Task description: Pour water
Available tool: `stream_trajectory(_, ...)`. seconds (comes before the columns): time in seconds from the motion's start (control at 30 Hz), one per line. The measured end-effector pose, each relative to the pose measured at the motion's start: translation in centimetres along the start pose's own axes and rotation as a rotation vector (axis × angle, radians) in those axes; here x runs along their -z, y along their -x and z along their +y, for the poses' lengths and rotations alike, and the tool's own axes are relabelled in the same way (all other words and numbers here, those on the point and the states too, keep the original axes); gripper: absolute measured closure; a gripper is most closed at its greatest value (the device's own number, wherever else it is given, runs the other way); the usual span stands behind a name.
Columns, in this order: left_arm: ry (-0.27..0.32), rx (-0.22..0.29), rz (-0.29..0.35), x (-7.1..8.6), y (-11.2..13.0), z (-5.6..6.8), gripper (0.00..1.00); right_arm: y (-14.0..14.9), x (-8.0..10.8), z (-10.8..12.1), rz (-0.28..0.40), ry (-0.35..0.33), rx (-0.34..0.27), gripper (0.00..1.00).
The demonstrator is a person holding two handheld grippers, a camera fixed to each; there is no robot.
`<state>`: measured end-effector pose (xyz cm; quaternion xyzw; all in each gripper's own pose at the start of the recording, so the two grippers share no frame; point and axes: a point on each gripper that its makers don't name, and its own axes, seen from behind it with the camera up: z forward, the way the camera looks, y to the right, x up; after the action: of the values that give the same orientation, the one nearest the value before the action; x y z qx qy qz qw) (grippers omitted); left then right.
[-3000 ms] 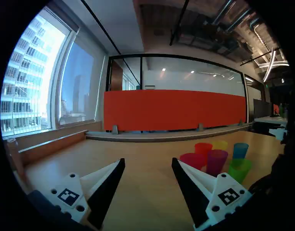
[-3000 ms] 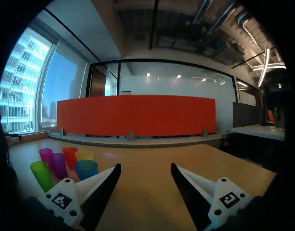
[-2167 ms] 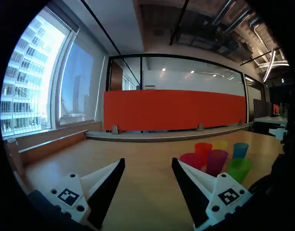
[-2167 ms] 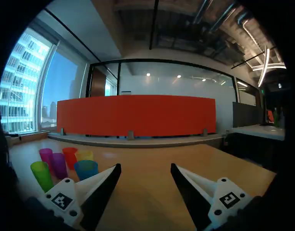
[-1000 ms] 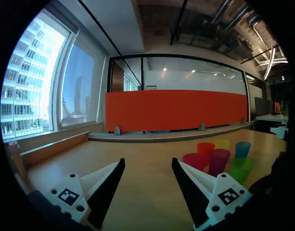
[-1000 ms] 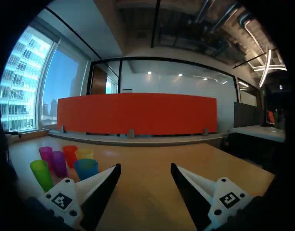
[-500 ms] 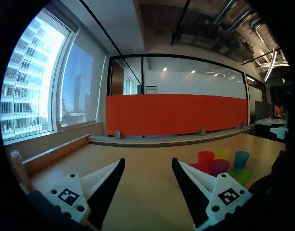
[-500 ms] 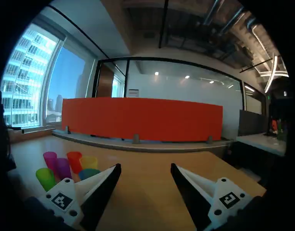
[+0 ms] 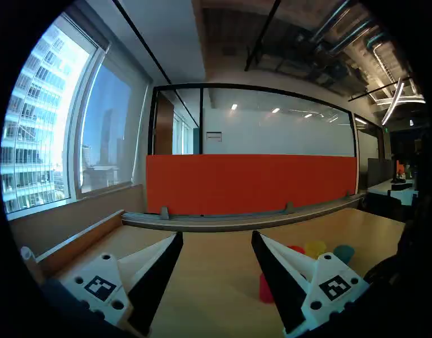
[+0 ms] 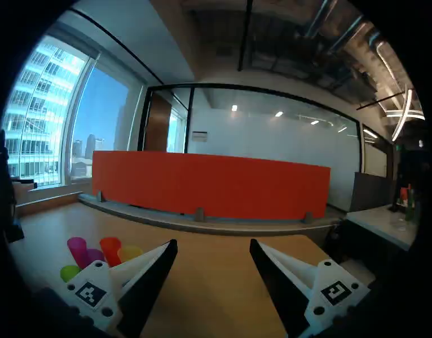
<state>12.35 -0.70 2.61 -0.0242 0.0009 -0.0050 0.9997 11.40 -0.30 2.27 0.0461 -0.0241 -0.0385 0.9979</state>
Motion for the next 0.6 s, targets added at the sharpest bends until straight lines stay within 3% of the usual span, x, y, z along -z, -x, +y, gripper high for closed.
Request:
stream_trajectory(0.37, 0.055, 0.014, 0.014, -0.8, -5.4, 0.6, 0.10, -3.9, -0.5, -0.6, -0.003, -0.058, -0.040, 0.01)
stream_trajectory(0.6, 0.079, 0.005, -0.004, -1.1, -6.9, 1.2, 0.10, -5.8, -0.8, -1.0, -0.019, -0.091, -0.061, 0.01)
